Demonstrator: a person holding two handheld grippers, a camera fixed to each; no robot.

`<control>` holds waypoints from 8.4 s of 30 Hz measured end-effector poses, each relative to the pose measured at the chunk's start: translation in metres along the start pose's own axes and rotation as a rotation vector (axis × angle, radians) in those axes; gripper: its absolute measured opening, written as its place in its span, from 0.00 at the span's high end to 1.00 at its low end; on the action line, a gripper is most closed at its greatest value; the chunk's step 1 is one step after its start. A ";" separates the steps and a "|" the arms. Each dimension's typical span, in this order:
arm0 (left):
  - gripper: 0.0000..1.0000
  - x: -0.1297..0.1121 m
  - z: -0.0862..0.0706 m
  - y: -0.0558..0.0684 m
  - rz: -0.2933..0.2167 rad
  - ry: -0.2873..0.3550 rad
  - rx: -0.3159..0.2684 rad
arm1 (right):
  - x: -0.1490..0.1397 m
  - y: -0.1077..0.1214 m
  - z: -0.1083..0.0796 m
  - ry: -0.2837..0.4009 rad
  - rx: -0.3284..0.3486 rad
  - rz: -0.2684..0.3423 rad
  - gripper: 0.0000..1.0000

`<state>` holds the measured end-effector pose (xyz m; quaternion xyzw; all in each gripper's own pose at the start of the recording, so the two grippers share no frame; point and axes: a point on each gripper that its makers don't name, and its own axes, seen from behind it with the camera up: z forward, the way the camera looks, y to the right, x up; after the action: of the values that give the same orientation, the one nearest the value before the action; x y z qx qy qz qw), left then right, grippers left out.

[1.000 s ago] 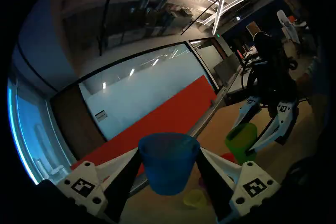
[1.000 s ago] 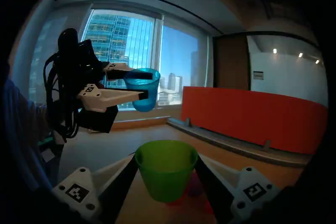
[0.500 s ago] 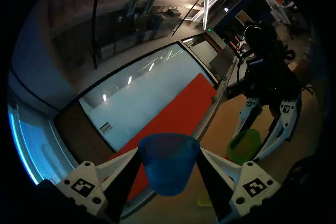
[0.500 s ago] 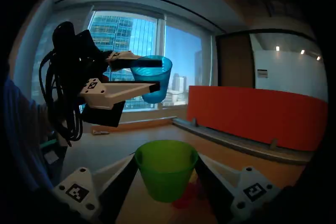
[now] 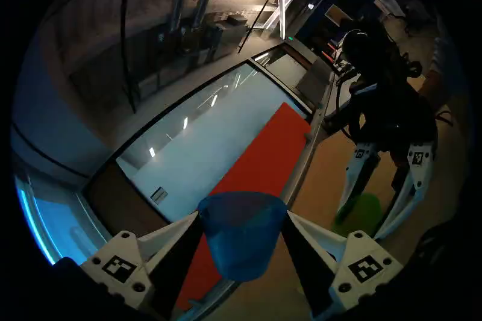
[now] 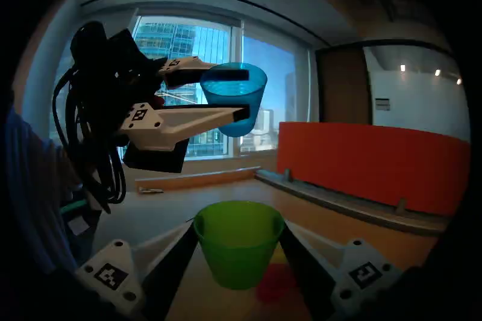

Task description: Pour water

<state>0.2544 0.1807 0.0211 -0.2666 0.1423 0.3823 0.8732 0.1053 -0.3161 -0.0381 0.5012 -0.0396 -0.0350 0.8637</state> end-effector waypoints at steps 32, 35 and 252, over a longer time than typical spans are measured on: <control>0.14 0.014 0.011 0.005 0.182 0.005 0.007 | 0.000 -0.002 0.006 0.015 0.021 0.020 0.08; 0.14 0.015 0.010 0.006 0.195 0.008 0.008 | 0.001 -0.002 0.006 0.015 0.021 0.020 0.08; 0.14 -0.023 -0.001 -0.017 -0.793 0.000 -0.036 | 0.034 0.037 -0.045 0.062 -0.093 -0.021 0.09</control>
<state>0.2518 0.1567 0.0368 -0.3160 0.0215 0.0180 0.9483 0.1442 -0.2622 -0.0268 0.4617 -0.0060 -0.0304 0.8865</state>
